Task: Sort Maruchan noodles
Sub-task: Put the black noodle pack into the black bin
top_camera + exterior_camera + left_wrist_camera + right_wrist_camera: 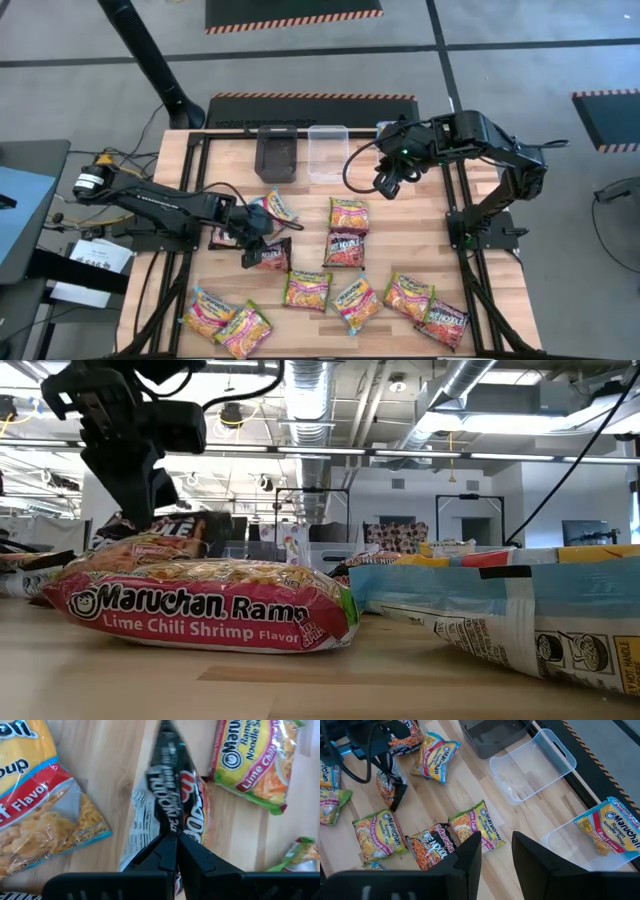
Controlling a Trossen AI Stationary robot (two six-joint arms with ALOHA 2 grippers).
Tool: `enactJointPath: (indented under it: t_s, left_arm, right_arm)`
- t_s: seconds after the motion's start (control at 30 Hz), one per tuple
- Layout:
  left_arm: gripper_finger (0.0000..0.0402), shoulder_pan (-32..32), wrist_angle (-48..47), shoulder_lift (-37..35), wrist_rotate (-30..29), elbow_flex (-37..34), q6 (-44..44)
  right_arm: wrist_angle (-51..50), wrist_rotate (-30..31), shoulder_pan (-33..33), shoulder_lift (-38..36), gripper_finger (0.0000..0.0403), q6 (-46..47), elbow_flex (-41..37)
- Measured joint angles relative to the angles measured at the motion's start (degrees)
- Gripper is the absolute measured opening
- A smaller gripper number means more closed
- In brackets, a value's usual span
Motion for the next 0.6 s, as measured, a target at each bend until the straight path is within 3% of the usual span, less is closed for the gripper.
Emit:
enactJointPath:
  t_s: [0.33, 0.6]
  left_arm:
    - [0.006, 4.64, 0.09, 0.44, 6.02, 0.0, -0.56]
    - [0.0115, 6.88, -0.64, 0.44, 4.99, 0.0, 2.54]
  right_arm:
    - [0.9, -0.01, -0.01, 0.0, 0.0132, 0.02, 0.0]
    - [0.9, -0.01, 0.0, 0.0, 0.0132, 0.02, 0.0]
